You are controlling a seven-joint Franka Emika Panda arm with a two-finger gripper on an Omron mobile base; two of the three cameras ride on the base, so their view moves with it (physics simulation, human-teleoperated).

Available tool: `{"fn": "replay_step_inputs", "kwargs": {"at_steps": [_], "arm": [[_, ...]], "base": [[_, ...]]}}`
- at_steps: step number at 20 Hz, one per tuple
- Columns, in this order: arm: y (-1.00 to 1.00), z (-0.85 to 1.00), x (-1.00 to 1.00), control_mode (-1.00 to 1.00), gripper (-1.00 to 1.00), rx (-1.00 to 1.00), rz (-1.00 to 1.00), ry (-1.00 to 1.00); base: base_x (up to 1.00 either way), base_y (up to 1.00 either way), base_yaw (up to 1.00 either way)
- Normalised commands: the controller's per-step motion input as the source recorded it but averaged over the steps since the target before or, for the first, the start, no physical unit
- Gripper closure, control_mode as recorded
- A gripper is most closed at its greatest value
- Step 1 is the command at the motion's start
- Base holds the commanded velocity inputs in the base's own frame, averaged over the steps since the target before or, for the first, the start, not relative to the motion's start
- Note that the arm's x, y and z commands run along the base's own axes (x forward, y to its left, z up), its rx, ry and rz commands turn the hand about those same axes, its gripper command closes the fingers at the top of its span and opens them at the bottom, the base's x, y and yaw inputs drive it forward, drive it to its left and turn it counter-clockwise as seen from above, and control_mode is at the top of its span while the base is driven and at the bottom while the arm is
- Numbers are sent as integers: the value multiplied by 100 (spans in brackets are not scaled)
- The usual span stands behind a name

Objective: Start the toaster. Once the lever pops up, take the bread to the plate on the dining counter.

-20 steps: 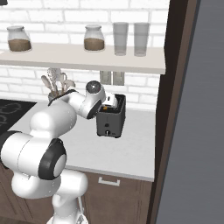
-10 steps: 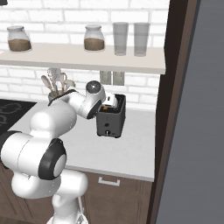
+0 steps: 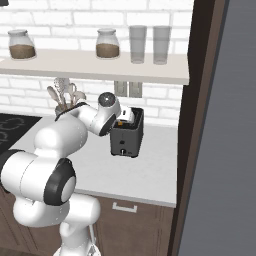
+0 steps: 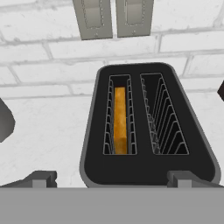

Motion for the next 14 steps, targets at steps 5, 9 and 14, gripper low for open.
{"fn": "replay_step_inputs", "kwargs": {"at_steps": [5,9,14], "arm": [[0,0,0,-100,-100,0,0,0],[0,0,0,-100,-100,0,0,0],[0,0,0,-100,-100,0,0,0]], "base": [[0,0,0],[0,0,0],[0,0,0]]}}
